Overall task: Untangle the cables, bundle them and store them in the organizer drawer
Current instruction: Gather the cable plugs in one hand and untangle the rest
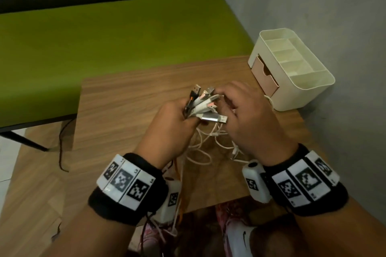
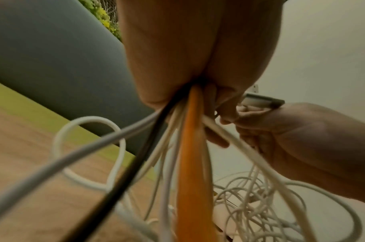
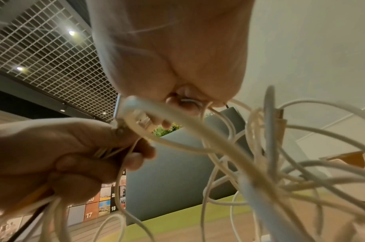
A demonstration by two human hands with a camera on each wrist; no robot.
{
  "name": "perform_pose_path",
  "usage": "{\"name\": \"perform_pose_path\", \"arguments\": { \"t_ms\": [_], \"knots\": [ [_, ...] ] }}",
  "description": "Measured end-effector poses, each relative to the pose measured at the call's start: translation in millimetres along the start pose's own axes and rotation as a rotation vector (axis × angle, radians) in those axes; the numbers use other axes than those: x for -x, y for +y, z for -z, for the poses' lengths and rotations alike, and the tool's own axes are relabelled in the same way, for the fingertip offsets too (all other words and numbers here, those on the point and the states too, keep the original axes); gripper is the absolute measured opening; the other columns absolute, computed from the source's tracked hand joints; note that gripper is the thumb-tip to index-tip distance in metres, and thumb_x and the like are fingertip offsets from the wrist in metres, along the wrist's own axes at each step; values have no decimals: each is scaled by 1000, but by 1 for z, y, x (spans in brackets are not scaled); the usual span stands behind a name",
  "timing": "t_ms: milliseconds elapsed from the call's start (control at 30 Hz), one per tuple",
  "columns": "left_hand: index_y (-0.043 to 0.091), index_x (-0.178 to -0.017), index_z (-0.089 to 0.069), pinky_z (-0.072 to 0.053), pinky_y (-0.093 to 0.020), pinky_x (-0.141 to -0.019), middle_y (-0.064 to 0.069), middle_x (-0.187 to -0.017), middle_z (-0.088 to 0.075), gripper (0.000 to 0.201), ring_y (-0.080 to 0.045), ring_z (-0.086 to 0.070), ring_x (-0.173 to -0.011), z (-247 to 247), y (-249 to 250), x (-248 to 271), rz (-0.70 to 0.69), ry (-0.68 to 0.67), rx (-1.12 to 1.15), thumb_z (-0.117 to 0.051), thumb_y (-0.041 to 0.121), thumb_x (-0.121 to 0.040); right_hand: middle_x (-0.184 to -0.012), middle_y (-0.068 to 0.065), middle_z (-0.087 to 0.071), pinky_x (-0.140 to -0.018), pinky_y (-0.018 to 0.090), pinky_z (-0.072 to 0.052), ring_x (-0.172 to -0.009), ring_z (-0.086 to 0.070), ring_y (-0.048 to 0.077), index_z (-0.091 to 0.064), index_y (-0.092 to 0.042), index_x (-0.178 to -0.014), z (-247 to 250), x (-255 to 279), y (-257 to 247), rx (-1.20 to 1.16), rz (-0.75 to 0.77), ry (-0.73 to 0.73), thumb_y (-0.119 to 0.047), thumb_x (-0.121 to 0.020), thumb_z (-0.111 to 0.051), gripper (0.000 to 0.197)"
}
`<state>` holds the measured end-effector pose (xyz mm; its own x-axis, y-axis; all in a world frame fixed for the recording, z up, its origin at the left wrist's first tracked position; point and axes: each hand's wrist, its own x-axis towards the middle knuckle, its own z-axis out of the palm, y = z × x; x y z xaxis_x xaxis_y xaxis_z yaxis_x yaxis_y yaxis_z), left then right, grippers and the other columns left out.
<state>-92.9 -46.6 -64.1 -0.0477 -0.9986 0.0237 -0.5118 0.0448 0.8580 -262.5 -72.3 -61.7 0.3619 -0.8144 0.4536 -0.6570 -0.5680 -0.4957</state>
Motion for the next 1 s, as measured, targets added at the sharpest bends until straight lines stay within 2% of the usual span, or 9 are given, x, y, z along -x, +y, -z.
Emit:
{"name": "perform_pose_path", "arguments": {
  "t_ms": [67, 233, 300, 433, 533, 600, 700, 867, 1000],
  "knots": [
    [21, -66, -64, -30, -14, -42, 18, -48, -56, 29, 2, -44, -41, 8, 4, 0, 12, 22, 4, -63, -2, -83, -79, -23, -45, -74, 31, -32, -76, -39, -2, -65, -17, -102, 3, 0, 3, -50, -14, 41, -24, -97, -55, 14],
    [19, -62, -62, -19, -19, -40, 1, -54, -36, 25, -8, -25, -40, 50, 8, 3, 52, 209, 717, -58, 15, -86, -77, -14, -56, -90, 42, -35, -75, -47, 0, -56, -28, -93, 4, 2, 20, 11, -177, -206, -39, -99, -53, 13],
    [17, -63, -59, -19, -20, -41, 1, -52, -34, 29, -9, -23, -40, 57, -5, 4, 102, 205, 668, -57, 19, -93, -82, -13, -59, -97, 45, -33, -80, -48, 4, -57, -29, -94, 3, 1, 25, 56, -214, -252, -42, -99, -50, 16],
    [16, -65, -68, -34, -26, -44, -4, -55, -58, 26, -15, -37, -42, 57, -14, 1, 280, 284, -9, -66, 15, -90, -90, -18, -65, -94, 56, -43, -88, -60, 4, -68, -30, -104, 12, -2, 27, -145, -222, -151, -40, -98, -52, 20],
    [14, -64, -60, -28, -15, -35, 0, -49, -45, 29, -9, -41, -40, 51, -5, 3, 221, 430, -253, -65, 15, -93, -93, -20, -64, -94, 52, -40, -90, -57, 3, -70, -31, -108, 11, -2, 24, -78, -172, -197, -43, -99, -50, 25],
    [14, -77, -70, -30, -11, -38, 2, -51, -50, 18, 1, -51, -44, 42, 2, 5, 76, 487, -245, -63, 19, -93, -97, -15, -66, -90, 43, -30, -95, -57, 8, -71, -32, -106, 0, 2, 19, 76, -90, -241, -40, -99, -51, 22],
    [29, -105, -73, -48, -23, -63, 5, -85, -72, 25, -3, -65, -77, 20, 2, 5, -43, 232, -196, -56, 27, -86, -89, -12, -61, -74, 34, -20, -87, -55, 13, -70, -26, -98, -10, 4, 11, 143, 24, -198, -33, -94, -53, 19],
    [28, -68, -60, -32, -18, -47, 14, -53, -57, 26, 1, -48, -49, 7, -6, -4, -21, -23, -144, -62, 8, -85, -86, -8, -58, -77, 38, -29, -82, -49, 12, -66, -20, -96, -4, -1, 4, 48, 15, -135, -33, -94, -43, 27],
    [22, -67, -66, -23, -27, -45, 7, -49, -44, 18, -12, -30, -41, 33, -8, -7, 60, 229, 311, -59, 13, -82, -101, -18, -48, -92, 39, -24, -98, -44, 3, -55, -37, -104, 4, 1, 18, 124, -158, -419, -40, -90, -62, 16]
  ]
}}
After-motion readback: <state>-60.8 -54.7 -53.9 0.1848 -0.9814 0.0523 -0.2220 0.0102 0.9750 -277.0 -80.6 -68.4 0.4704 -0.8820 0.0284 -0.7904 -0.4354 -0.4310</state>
